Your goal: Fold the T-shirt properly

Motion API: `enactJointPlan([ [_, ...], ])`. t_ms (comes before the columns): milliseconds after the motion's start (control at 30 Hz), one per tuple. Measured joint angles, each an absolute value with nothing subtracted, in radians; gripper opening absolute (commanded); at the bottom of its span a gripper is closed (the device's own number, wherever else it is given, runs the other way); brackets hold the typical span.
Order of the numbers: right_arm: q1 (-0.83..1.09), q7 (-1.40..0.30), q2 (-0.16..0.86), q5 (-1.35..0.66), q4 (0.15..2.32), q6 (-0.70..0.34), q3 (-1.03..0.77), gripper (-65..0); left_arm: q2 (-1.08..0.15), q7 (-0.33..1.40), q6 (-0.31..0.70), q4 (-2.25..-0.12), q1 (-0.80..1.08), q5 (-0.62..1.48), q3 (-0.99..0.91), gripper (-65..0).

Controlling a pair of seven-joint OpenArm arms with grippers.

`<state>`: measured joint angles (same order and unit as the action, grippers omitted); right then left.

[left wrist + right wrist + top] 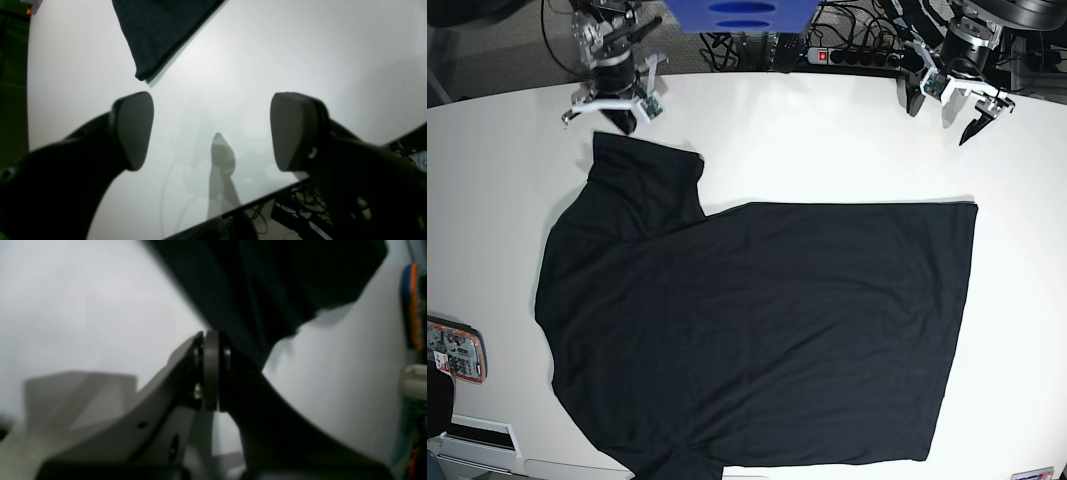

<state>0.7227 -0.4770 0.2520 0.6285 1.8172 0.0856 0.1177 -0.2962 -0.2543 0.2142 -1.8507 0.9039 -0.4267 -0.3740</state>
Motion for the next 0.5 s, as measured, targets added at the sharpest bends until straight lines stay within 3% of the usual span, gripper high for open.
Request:
enactJointPlan([
  [33, 0.738, -0.482, 0.252, 0.628, 1.834, 0.078, 0.118, -65.0, -0.296, -0.254, 0.214, -1.851, 0.904, -0.426, -0.374, -15.2],
  [167, 0.751, -0.482, 0.250, 0.616, 1.865, 0.077, 0.132, -50.1, -0.296, -0.254, 0.214, -1.851, 0.904, -0.424, -0.374, -15.2],
  [267, 0.751, -0.489, 0.255, 0.629, 1.866, 0.080, 0.185, -42.6, -0.296, -0.254, 0.214, -1.851, 0.904, -0.424, -0.374, -15.2],
  [500, 0.753, -0.517, 0.276, 0.676, 1.872, 0.065, 0.223, -41.7, -0.295, -0.254, 0.215, -1.851, 0.904, -0.426, -0.374, -15.2],
])
